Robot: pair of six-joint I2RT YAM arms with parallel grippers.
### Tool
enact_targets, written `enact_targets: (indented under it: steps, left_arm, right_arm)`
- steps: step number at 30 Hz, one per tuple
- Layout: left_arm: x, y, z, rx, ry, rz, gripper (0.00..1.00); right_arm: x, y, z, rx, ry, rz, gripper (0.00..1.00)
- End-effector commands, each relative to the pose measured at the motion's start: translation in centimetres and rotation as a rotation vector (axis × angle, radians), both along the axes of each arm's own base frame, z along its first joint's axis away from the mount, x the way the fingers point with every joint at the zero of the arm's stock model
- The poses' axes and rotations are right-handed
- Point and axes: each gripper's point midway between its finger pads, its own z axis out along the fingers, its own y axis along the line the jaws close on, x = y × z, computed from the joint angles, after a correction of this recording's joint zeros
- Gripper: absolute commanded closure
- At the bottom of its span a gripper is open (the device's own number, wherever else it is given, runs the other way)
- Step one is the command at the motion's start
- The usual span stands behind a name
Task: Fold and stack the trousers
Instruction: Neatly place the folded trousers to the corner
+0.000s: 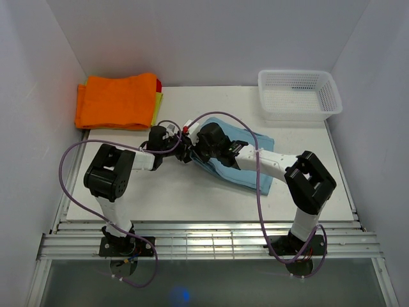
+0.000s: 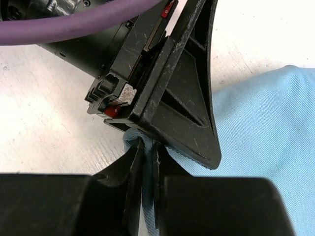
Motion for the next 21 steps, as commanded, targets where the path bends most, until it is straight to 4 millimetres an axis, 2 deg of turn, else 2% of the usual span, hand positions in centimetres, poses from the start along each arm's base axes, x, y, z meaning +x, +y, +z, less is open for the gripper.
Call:
enact_targets:
  steps: [1,7,10,12,13,14,15,17,19,20,21]
  left_arm:
    - [0.1,-1.6,2.8,-0.068,-0.054,-0.071,0.44]
    - [-1.4,-1.8,1.9,-0.067,-0.019,-0.106,0.38]
    - [-2.1,-1.9,1.6,-0.062,-0.011,-0.117,0.37]
    - [-2.1,-1.9,1.8,-0.060,-0.019,-0.118,0.40]
    - [-2.1,-2.0,1.8,-0.061,-0.019,-0.119,0.48]
    - [-2.2,-2.0,1.6,-0.061,-0.019,-0.127,0.53]
    - [-2.1,-1.9,1.5,-0.060,-0.015,-0.124,0.57]
    - [-1.9,-1.9,1.5,-0.060,-0.014,-0.121,0.61]
    - [-1.6,-1.9,1.4,-0.058,-0.017,-0.119,0.60]
    - [-1.7,-1.9,1.2,-0.057,-0.010,-0.120,0.60]
    - [-1.7,-1.9,0.9,-0.055,-0.003,-0.120,0.58]
  right_arm:
    - [1.3,1.6,2.5,0.094,-0.071,-0.003,0.92]
    - [1.8,1.3,2.9,0.077,-0.113,-0.004,0.92]
    - [1.7,1.4,2.9,0.072,-0.123,0.016,0.87]
    - [1.5,1.4,3.0,0.072,-0.127,0.029,0.71]
    - [1.5,1.4,3.1,0.068,-0.134,0.036,0.63]
    - [1.4,1.3,3.5,0.068,-0.144,0.041,0.46]
    - [1.4,1.2,3.8,0.063,-0.155,0.050,0.41]
    - [1.2,1.0,5.2,0.060,-0.184,0.074,0.35]
    - [0.3,0.5,5.5,0.035,-0.165,0.117,0.34]
    - [-0.1,0.3,6.6,0.047,-0.173,0.133,0.35]
    - [-0.6,-0.2,6.3,0.032,-0.145,0.148,0.35]
